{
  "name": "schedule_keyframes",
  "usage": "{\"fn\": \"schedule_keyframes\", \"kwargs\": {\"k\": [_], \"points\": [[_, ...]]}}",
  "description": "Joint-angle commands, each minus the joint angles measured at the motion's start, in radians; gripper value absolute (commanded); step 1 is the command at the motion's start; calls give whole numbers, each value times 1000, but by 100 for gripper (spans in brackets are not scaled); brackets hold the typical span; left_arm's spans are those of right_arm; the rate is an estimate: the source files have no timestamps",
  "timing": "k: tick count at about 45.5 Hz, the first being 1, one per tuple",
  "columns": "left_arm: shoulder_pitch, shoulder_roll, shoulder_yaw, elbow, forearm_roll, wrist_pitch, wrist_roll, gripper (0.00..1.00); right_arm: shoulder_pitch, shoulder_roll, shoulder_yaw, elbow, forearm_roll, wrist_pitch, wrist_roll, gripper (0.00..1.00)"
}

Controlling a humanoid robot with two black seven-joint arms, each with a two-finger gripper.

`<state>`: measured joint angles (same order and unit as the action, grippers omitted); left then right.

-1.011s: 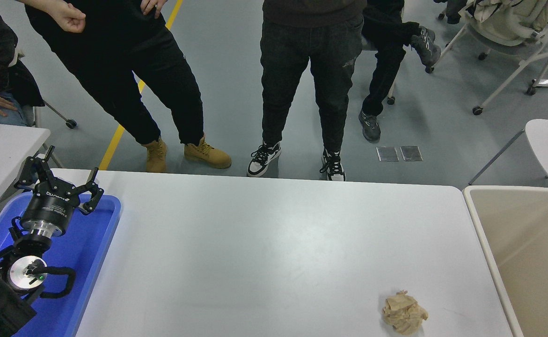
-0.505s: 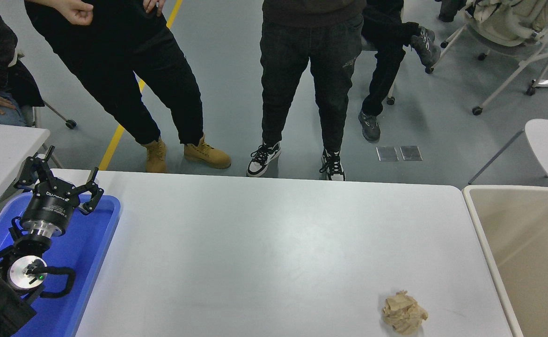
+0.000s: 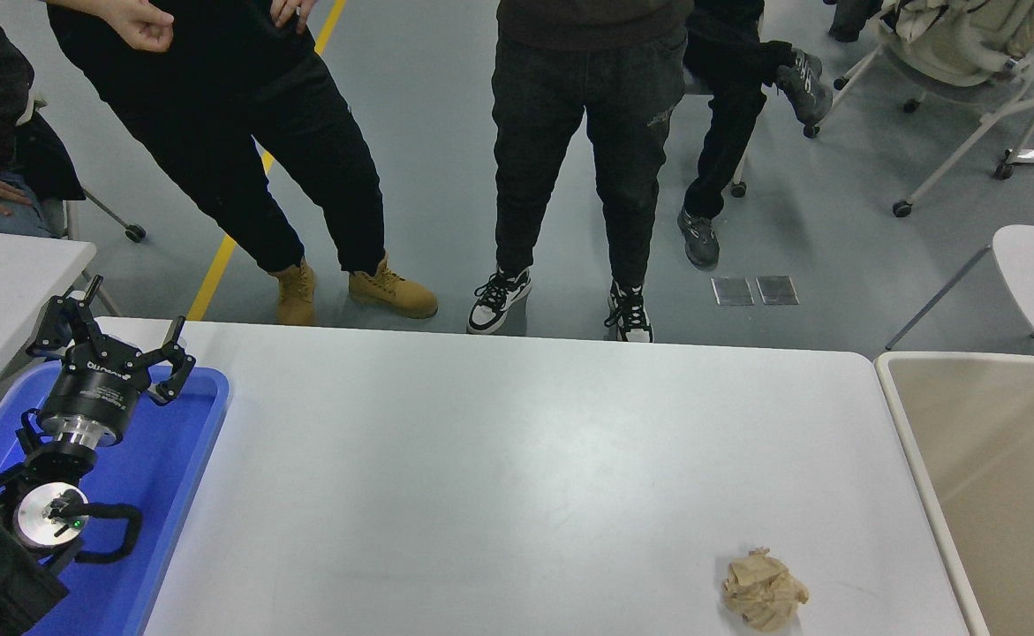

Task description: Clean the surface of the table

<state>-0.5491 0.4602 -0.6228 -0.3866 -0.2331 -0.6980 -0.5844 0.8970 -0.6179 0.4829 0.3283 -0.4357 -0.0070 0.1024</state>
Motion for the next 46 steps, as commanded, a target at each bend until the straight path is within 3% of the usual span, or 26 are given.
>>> {"fn": "schedule_keyframes", "kwargs": {"k": [1,17,28,46], "points": [[0,0,0,0,0,0,0,100,20,-59,213,204,-1,2,2,98],[0,0,0,0,0,0,0,100,-3,-39,490,448,-1,9,0,99],[0,0,0,0,0,0,0,100,-96,21,586,552,-1,12,10,99],[0,0,0,0,0,0,0,100,-302,119,637,568,-1,33,259,99]]}}
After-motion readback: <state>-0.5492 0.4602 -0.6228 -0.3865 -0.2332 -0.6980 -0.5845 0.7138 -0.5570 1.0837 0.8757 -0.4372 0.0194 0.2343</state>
